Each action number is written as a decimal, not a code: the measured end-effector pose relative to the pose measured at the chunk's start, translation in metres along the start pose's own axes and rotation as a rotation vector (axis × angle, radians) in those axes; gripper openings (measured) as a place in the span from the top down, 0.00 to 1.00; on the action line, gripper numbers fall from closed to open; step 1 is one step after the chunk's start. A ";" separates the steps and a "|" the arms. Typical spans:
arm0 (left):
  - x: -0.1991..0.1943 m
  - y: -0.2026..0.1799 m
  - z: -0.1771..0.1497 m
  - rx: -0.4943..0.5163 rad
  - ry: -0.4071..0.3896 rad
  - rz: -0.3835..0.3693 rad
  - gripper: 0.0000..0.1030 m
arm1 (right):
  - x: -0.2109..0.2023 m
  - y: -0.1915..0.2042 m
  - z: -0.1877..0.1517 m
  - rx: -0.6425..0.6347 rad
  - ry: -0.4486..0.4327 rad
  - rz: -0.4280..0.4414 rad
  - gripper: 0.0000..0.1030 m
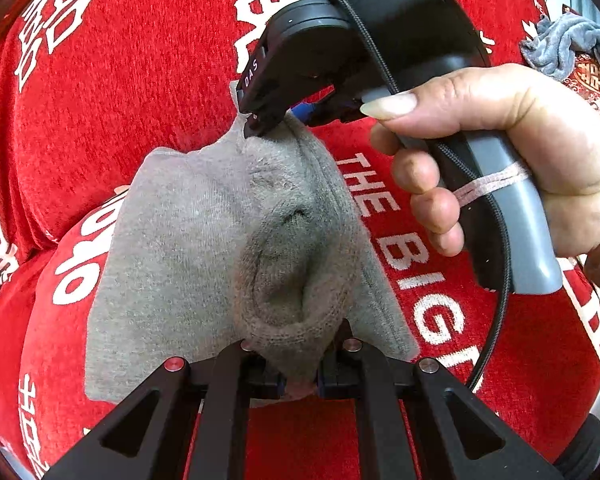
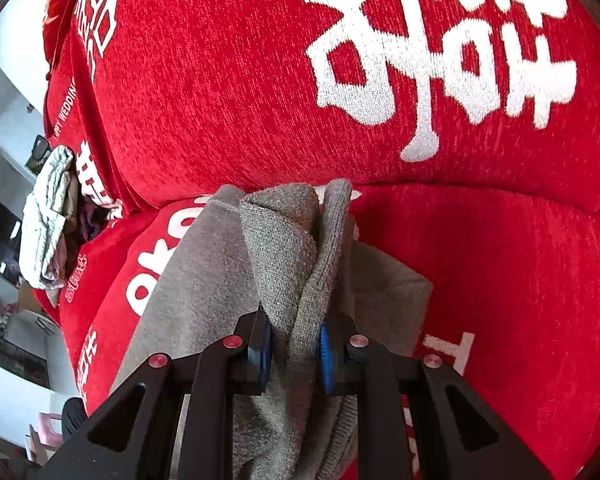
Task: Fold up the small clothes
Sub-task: 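Lift the sweater end with both grippers and fold it over the rest, then open both grippers to release the folded sweater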
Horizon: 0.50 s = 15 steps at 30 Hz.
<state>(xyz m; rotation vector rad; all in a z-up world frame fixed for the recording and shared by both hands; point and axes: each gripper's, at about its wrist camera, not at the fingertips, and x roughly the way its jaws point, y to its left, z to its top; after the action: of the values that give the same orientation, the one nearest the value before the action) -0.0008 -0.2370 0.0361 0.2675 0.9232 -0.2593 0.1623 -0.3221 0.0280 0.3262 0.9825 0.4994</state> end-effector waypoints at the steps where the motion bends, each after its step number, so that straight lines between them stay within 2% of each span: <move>1: -0.001 0.002 0.000 -0.007 -0.004 -0.001 0.89 | 0.001 0.001 0.000 0.007 -0.005 0.009 0.80; 6: 0.001 -0.004 0.000 0.004 0.001 0.016 0.89 | 0.001 0.003 0.001 -0.002 -0.017 0.017 0.80; 11: 0.004 -0.023 -0.001 0.041 0.002 0.054 0.89 | 0.006 -0.020 -0.008 0.056 -0.006 0.012 0.80; 13: 0.003 -0.023 -0.002 0.039 0.002 0.053 0.89 | 0.007 -0.024 -0.010 0.082 -0.011 0.022 0.78; 15: 0.002 -0.018 -0.001 0.018 0.013 0.024 0.88 | 0.005 -0.026 -0.010 0.102 -0.005 0.020 0.68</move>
<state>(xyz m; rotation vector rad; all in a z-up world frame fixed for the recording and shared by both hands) -0.0065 -0.2538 0.0314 0.2972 0.9306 -0.2446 0.1625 -0.3407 0.0063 0.4288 1.0023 0.4672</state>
